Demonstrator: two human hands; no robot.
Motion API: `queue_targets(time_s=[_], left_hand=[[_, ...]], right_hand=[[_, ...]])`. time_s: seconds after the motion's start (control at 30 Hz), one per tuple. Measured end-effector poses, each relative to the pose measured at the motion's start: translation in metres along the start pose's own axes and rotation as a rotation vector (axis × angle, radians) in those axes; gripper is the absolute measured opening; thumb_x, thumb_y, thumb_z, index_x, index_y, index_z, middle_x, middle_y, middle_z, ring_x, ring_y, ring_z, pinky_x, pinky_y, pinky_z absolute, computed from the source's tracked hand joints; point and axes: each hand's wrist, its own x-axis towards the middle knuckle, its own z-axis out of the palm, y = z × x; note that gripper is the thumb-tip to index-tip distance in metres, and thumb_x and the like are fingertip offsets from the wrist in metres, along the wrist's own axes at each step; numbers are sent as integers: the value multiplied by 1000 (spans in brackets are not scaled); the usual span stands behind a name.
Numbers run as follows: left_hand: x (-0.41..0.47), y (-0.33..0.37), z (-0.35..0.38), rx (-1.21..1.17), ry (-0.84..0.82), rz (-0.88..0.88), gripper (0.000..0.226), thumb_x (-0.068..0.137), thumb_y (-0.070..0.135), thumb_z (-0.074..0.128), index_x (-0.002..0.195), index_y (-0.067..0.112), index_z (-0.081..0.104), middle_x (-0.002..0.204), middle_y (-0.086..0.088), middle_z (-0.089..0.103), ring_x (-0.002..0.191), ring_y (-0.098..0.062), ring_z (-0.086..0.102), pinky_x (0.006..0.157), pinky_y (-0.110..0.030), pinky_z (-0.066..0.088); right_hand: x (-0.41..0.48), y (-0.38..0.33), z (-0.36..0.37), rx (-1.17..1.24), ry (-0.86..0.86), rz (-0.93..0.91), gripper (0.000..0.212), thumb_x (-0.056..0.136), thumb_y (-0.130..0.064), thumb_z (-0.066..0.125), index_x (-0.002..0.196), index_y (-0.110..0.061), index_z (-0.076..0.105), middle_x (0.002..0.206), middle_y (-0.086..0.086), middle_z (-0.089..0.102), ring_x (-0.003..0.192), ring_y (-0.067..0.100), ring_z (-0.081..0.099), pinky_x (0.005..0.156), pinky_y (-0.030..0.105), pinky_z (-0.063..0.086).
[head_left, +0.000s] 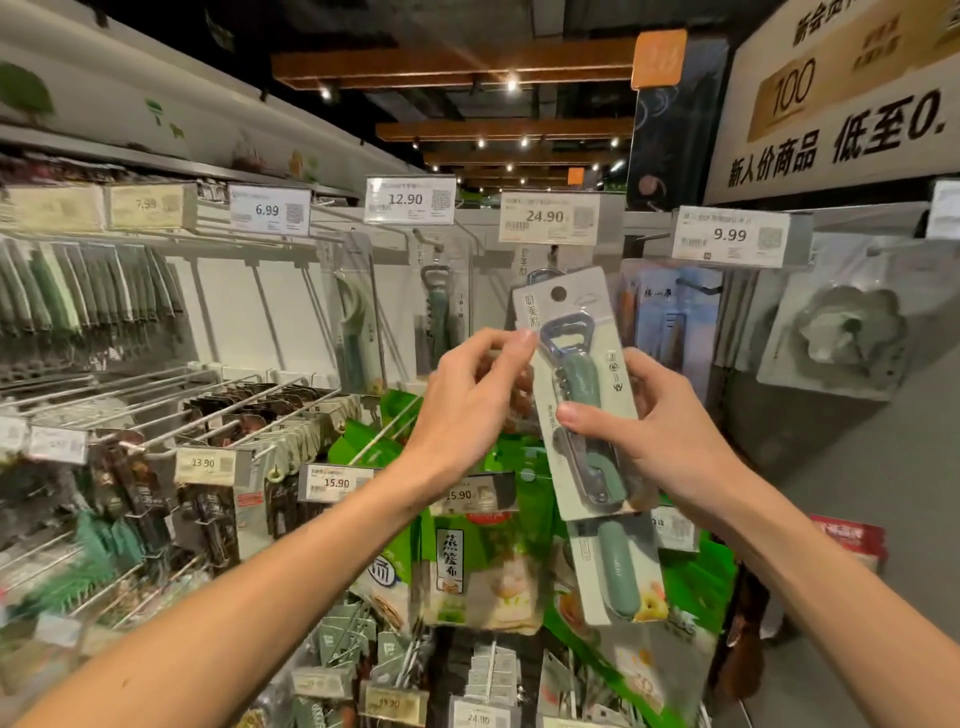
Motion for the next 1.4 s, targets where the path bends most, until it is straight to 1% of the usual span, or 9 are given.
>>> queue_targets(time_s=[0.07, 0.23, 0.47, 0.57, 0.77, 0.9, 1.0, 1.13, 1.4], left_hand=[[-3, 3, 1, -81, 16, -69, 44, 83, 60, 67, 91, 17, 65, 76, 7, 67, 71, -13, 63, 64, -34, 49], [-11, -3, 2, -172, 111, -139, 30, 82, 25, 80, 107, 17, 65, 93, 6, 77, 87, -8, 73, 75, -26, 58], [-8, -14, -22, -88, 339, -38, 20, 89, 23, 72, 103, 23, 58, 94, 8, 74, 88, -5, 71, 77, -23, 55], [-3, -13, -37, -69, 427, -26, 20, 93, 25, 67, 107, 24, 53, 100, 7, 70, 92, -8, 69, 81, -30, 56], [24, -19, -66, 128, 328, -131, 46, 95, 58, 48, 126, 25, 44, 125, 0, 60, 115, -18, 58, 105, -43, 43], [47, -7, -74, 241, 262, -66, 38, 106, 43, 33, 139, 26, 40, 120, 9, 60, 112, -7, 56, 107, -39, 38], [57, 3, -82, 284, 204, 22, 44, 107, 38, 34, 150, 30, 30, 134, 14, 55, 114, 2, 53, 107, -33, 35], [66, 15, -93, 340, 181, 170, 51, 107, 34, 38, 155, 37, 20, 159, 17, 25, 130, 13, 25, 112, -21, 19], [92, 10, -102, 475, 164, 271, 60, 106, 28, 43, 156, 41, 13, 163, 13, 16, 147, -21, 30, 121, -49, 21]], right_hand=[[0, 4, 11, -34, -14, -36, 44, 67, -20, 84, 106, -16, 65, 98, 3, 76, 93, 17, 72, 85, 37, 58], [6, 16, 36, -111, -46, -83, 43, 69, -15, 87, 105, -25, 65, 94, -10, 75, 87, 4, 69, 76, 23, 52], [16, 21, 53, -116, -6, -106, 27, 76, -36, 78, 99, -26, 65, 99, -11, 71, 97, -3, 63, 89, 17, 47], [24, 27, 50, -166, 24, -104, 21, 86, -25, 72, 103, -29, 62, 109, -15, 66, 108, -2, 58, 99, 21, 43], [34, 29, 43, -227, 16, -100, 28, 88, -14, 69, 104, -35, 59, 114, -19, 62, 116, 0, 54, 104, 24, 39], [36, 27, 45, -242, -3, -115, 29, 88, -13, 68, 109, -31, 59, 114, -20, 61, 115, -1, 54, 97, 16, 36], [38, 25, 47, -253, -21, -124, 29, 88, -14, 68, 109, -32, 59, 114, -21, 60, 115, -3, 53, 93, 10, 34], [40, 22, 47, -232, -27, -129, 29, 87, -15, 69, 106, -35, 58, 116, -19, 61, 116, -2, 53, 100, 19, 35], [47, 9, 54, -227, -36, -166, 25, 89, -17, 67, 107, -33, 58, 115, -19, 61, 116, -1, 53, 103, 22, 36]])
